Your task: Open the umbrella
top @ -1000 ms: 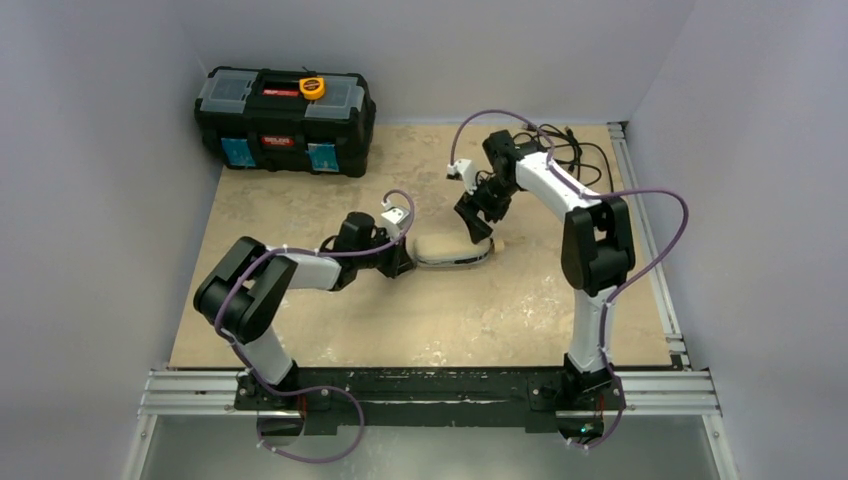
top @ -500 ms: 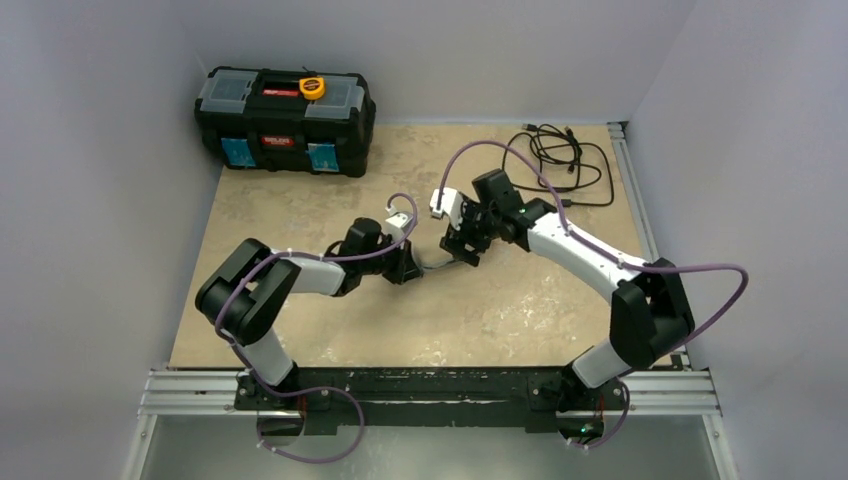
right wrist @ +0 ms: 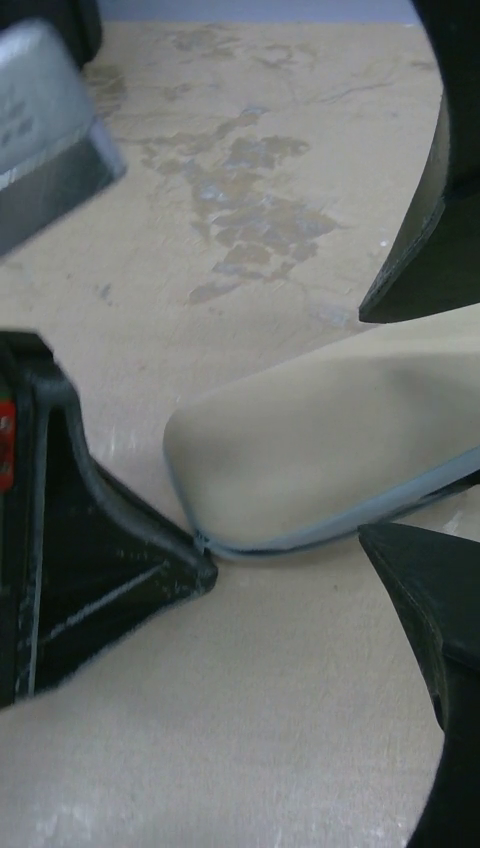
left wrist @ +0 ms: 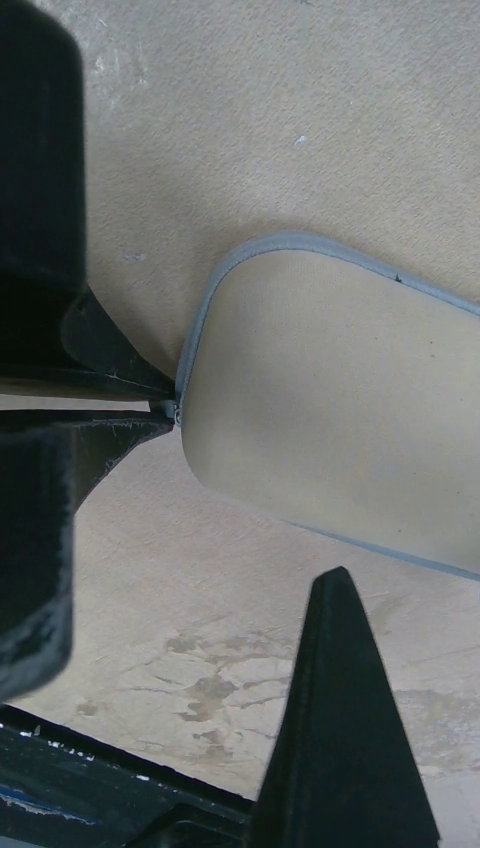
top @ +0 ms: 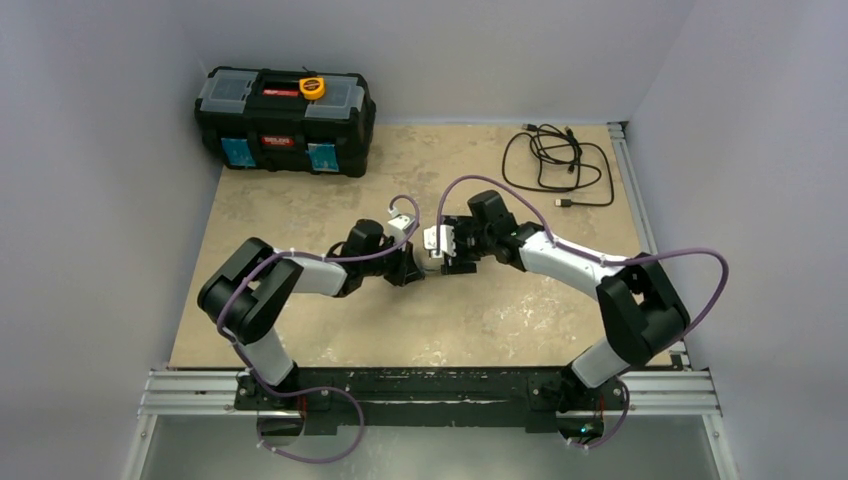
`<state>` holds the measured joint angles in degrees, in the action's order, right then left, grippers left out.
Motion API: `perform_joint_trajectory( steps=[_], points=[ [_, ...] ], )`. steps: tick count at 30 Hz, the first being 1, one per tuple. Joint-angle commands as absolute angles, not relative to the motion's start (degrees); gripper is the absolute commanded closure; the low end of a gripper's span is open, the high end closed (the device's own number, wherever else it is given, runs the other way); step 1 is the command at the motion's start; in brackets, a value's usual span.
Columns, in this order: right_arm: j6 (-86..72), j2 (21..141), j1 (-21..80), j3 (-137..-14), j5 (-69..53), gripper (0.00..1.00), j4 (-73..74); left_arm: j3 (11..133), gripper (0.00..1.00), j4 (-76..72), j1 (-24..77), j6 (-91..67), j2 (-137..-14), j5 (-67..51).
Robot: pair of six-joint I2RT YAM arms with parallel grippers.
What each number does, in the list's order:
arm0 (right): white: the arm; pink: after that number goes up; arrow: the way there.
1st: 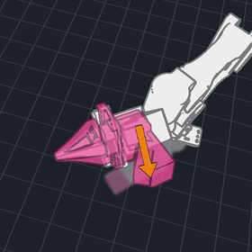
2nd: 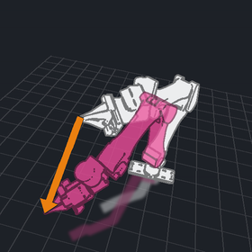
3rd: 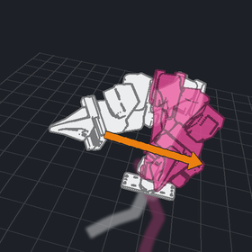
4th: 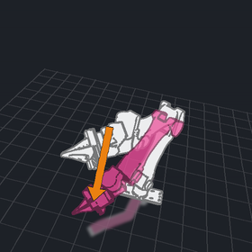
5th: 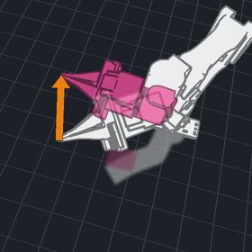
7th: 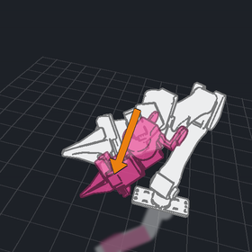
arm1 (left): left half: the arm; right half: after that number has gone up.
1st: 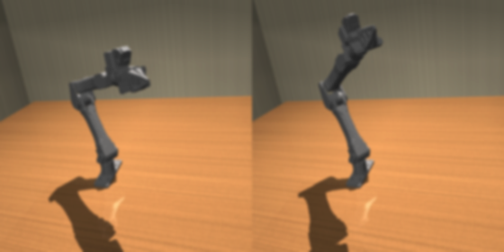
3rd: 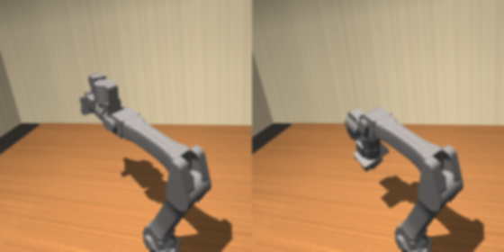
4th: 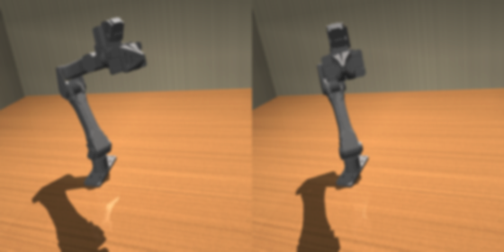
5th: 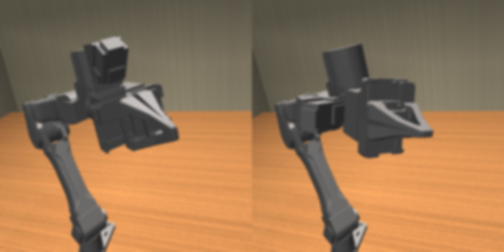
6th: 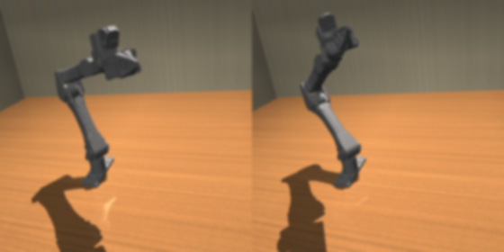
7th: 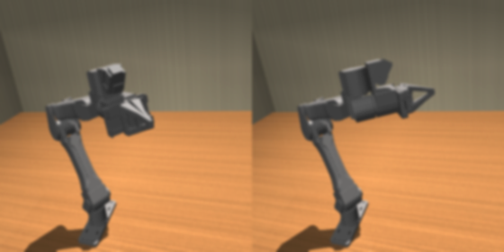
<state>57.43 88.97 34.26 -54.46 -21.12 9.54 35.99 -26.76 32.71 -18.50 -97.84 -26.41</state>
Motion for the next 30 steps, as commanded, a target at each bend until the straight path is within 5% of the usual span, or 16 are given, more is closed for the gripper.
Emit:
perform_joint_trajectory(
  steps=[1,4,14,30],
  points=[
    [64.88,91.05,34.94,-52.75,-24.87,0.29,7.07,37.68,1.0,-28.26,32.95,-18.68,-98.27,-26.84],
    [66.55,94.73,34.88,-54.29,-24.63,0.32,9.07,37.51,1.0,-27.19,32.83,-18.57,-97.43,-26.45],
    [75.51,94.26,33.02,-49.12,-22.53,0.7,10.35,36.04,1.0,-20.36,29.12,-15.69,-92.2,-26.46],
    [83.66,84.69,31.93,-37.4,-26.08,0.84,6.39,43.94,1.0,-14.43,26.98,-9.09,-93.89,-21.97]
  ],
)
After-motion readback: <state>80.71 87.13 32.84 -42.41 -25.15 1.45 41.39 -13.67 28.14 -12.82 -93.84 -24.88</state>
